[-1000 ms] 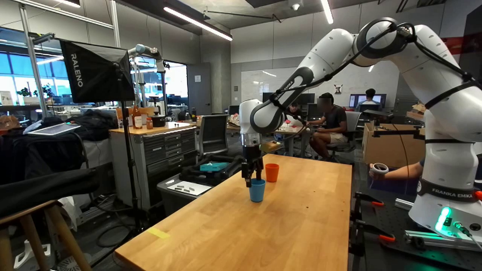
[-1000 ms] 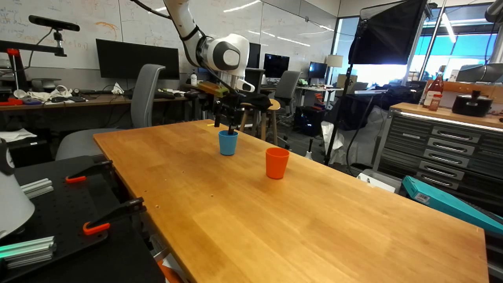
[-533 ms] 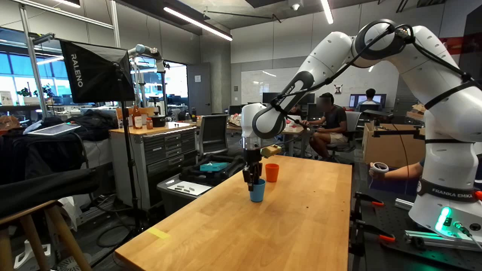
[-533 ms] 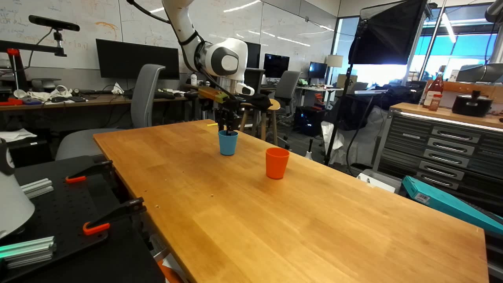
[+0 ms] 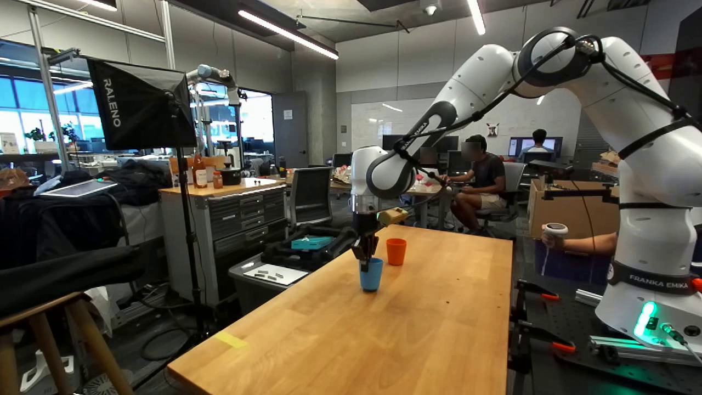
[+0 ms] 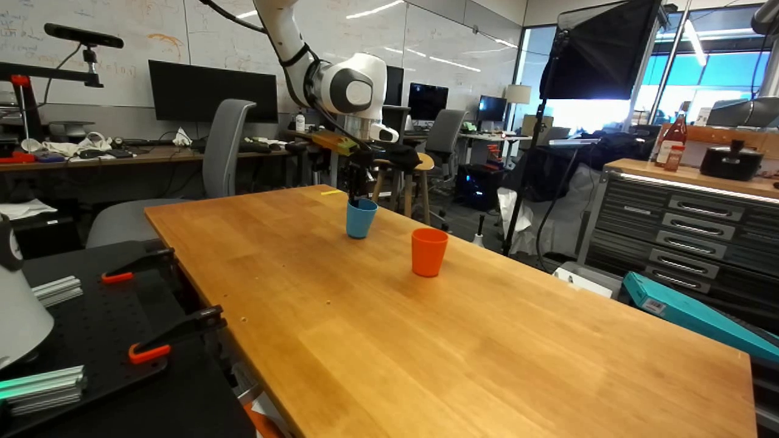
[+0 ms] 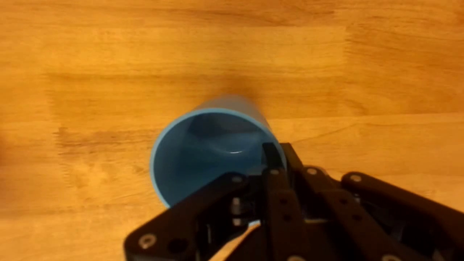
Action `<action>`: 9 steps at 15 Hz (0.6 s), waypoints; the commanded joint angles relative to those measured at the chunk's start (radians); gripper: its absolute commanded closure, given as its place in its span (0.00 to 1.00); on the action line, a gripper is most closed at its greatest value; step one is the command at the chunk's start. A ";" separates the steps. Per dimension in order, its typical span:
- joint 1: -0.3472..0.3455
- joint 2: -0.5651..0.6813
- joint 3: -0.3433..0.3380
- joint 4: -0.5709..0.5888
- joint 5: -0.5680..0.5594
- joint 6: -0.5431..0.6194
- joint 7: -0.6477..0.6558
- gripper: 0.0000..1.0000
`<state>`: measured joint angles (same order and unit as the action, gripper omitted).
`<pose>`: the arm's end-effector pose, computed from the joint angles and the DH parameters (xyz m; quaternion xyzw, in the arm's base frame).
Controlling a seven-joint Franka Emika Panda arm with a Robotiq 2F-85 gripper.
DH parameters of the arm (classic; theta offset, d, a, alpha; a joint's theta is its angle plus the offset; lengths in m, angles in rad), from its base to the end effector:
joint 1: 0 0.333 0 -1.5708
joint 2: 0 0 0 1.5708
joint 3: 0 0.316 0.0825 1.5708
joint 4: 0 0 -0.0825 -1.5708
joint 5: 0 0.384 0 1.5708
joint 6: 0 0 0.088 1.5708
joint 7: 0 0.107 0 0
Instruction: Stack the orange and blue cups together
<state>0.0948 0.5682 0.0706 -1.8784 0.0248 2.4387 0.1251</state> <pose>0.6278 0.1026 0.2060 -0.9996 -0.0052 0.0073 0.0262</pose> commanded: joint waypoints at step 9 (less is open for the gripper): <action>0.001 -0.106 -0.067 0.262 -0.003 -0.274 0.161 0.99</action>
<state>0.0934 0.4937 0.0441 -1.6902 0.0348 2.2345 0.2314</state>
